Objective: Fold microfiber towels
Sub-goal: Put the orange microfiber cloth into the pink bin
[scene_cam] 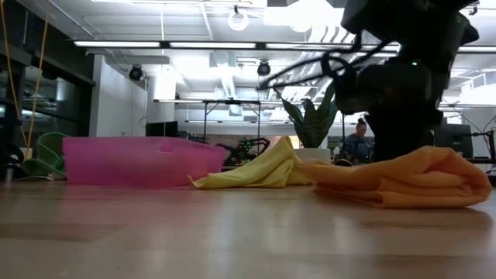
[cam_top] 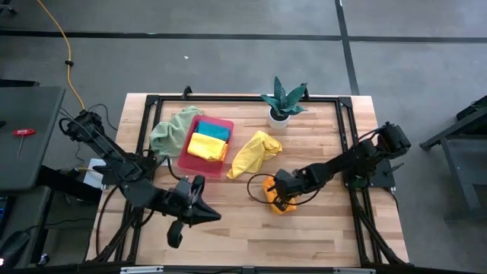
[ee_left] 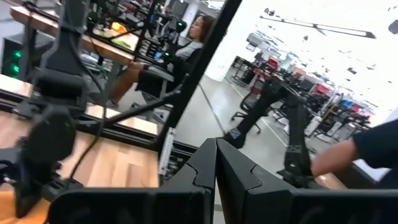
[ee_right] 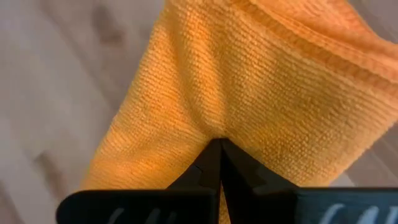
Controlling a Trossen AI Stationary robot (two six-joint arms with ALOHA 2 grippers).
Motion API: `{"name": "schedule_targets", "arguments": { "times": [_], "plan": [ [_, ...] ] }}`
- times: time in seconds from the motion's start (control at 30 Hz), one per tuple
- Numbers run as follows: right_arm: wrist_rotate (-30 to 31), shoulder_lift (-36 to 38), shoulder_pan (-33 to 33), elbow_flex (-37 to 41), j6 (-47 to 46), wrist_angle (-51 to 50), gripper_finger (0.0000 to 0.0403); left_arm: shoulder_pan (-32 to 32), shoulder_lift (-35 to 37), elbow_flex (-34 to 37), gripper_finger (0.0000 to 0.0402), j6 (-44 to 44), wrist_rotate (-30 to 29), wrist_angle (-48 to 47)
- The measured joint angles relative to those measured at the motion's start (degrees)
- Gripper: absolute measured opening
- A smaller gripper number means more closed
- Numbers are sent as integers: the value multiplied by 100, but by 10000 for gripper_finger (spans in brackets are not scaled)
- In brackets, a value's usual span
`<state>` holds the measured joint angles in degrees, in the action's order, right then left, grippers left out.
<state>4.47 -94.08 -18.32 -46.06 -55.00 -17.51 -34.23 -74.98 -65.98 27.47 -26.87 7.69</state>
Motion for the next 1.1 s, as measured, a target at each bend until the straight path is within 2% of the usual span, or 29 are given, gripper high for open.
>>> {"name": "schedule_targets", "arguments": {
  "times": [0.17,0.3,0.47,0.57,0.63,0.73,0.87,1.1],
  "plan": [
    [-66,36,6,6,237,122,0,-197,0,0,0,88,-216,-18],
    [164,335,-8,9,114,61,0,-283,0,0,0,80,-493,-85],
    [618,1190,-29,9,-166,-528,0,-298,-38,0,0,258,-1204,-518],
    [1079,1851,-104,9,-526,-1275,0,-180,-255,0,1,721,-1976,-886],
    [1326,2302,-174,9,-863,-1843,0,-10,-484,0,8,1222,-2123,-1112],
    [1668,2917,-307,9,-1420,-2629,0,334,-938,2,37,1924,-1682,-1133],
    [2005,3490,-467,9,-1895,-3277,0,826,-1687,2,105,2633,-546,-470],
    [2157,3710,-584,9,-2007,-3457,0,1473,-2984,2,243,3745,1177,634]
  ]
}}
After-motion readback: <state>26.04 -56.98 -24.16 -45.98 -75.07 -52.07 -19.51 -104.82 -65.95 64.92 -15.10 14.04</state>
